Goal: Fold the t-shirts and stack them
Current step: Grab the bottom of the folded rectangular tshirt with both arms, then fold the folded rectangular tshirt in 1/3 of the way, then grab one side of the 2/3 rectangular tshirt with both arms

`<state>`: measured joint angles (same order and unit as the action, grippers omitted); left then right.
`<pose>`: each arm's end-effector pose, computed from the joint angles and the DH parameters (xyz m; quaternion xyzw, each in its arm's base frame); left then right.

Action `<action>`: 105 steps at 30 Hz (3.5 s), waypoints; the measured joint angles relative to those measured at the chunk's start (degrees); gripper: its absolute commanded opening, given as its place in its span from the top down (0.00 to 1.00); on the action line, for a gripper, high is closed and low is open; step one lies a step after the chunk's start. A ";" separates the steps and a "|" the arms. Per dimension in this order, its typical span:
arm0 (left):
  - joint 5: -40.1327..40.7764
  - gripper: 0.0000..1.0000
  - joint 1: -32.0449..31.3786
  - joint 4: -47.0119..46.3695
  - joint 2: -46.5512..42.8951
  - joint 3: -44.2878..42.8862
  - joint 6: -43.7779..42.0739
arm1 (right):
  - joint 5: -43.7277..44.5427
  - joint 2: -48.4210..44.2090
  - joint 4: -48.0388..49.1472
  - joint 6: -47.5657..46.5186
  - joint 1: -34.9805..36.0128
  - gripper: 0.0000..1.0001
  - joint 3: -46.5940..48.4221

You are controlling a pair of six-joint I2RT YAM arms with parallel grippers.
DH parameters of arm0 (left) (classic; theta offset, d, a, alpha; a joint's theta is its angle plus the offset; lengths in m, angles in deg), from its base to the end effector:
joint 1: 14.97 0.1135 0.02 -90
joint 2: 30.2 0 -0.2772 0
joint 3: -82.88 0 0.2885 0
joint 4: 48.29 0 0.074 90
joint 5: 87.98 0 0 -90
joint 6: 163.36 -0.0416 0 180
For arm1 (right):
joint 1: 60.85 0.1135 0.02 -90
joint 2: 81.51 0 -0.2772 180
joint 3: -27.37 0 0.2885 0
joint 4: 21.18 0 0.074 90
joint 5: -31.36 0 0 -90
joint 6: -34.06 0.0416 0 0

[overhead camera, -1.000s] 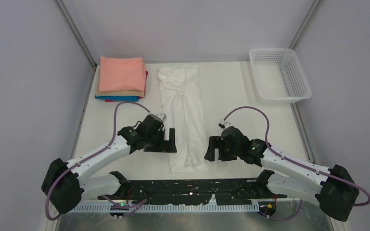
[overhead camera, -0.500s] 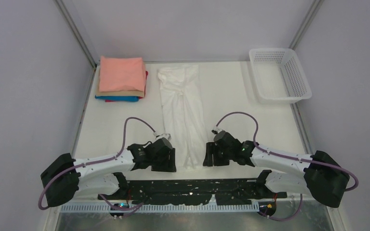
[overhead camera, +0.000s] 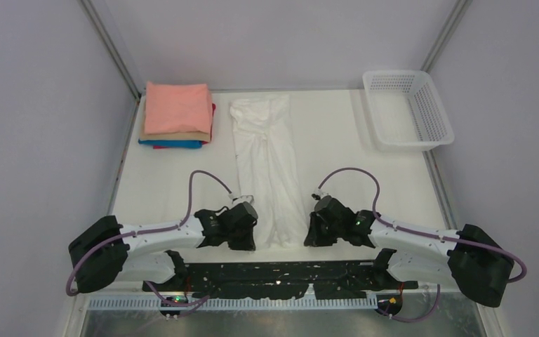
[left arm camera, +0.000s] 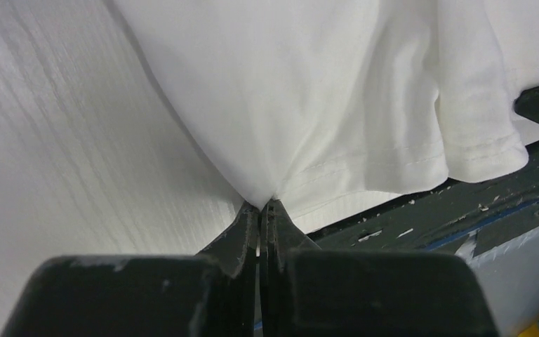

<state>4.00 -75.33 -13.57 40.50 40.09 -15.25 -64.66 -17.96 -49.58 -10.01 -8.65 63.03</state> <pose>0.1182 -0.2048 0.1374 0.0150 0.9714 -0.1947 0.1354 0.1287 0.1730 0.1308 -0.0675 0.9535 0.2517 0.1517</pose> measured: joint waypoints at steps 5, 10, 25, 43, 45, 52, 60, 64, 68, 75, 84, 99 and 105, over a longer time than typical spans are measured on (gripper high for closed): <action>0.61 1.00 -2.16 0.13 -8.02 5.33 1.53 | -0.72 -8.20 0.37 1.79 0.74 0.94 -5.49; 1.05 1.00 -5.25 0.50 -14.08 8.11 1.95 | -0.98 -13.16 0.66 4.24 5.20 0.94 -8.15; 7.76 1.00 3.19 4.28 -19.54 0.00 -3.08 | 9.14 -10.88 -2.32 -0.37 3.63 0.94 7.34; -5.27 1.00 33.79 0.81 15.74 -31.54 -17.88 | 4.83 22.73 7.37 -12.63 -19.67 0.94 36.39; -6.58 1.00 35.74 0.96 19.04 -34.01 -18.45 | 3.87 26.05 7.54 -13.29 -20.96 0.94 39.21; -8.46 1.00 39.52 2.25 27.06 -39.19 -19.85 | 1.14 35.65 7.76 -14.78 -23.96 0.94 45.20; -8.35 0.83 41.35 3.04 33.48 -43.15 -19.91 | -2.64 43.98 8.22 -16.52 -26.43 0.82 50.07; -6.38 0.43 41.81 3.85 34.62 -43.30 -19.28 | -3.65 46.75 8.68 -17.20 -27.65 0.46 51.43; -5.20 0.01 42.86 4.11 34.38 -43.65 -18.82 | -3.98 47.63 8.37 -18.29 -28.85 0.00 52.76; -5.38 0.00 43.19 2.32 22.12 -34.42 -17.92 | -2.62 39.32 8.55 -18.80 -29.53 0.05 46.71; -8.63 0.00 39.56 0.15 9.81 -15.65 -17.38 | -7.48 35.78 11.89 -19.19 -21.11 0.05 42.58; -8.70 0.00 39.04 -0.02 4.63 -7.39 -16.09 | -3.78 56.15 9.88 -21.40 -16.44 0.05 61.05; -8.72 0.00 39.04 -0.09 4.61 -7.28 -16.09 | 2.29 61.64 10.25 -21.66 -17.14 0.05 71.30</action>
<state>-4.72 -36.29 -13.66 45.11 32.81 -31.34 -62.37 43.67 -39.33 -31.67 -25.78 134.33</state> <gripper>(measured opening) 0.994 0.952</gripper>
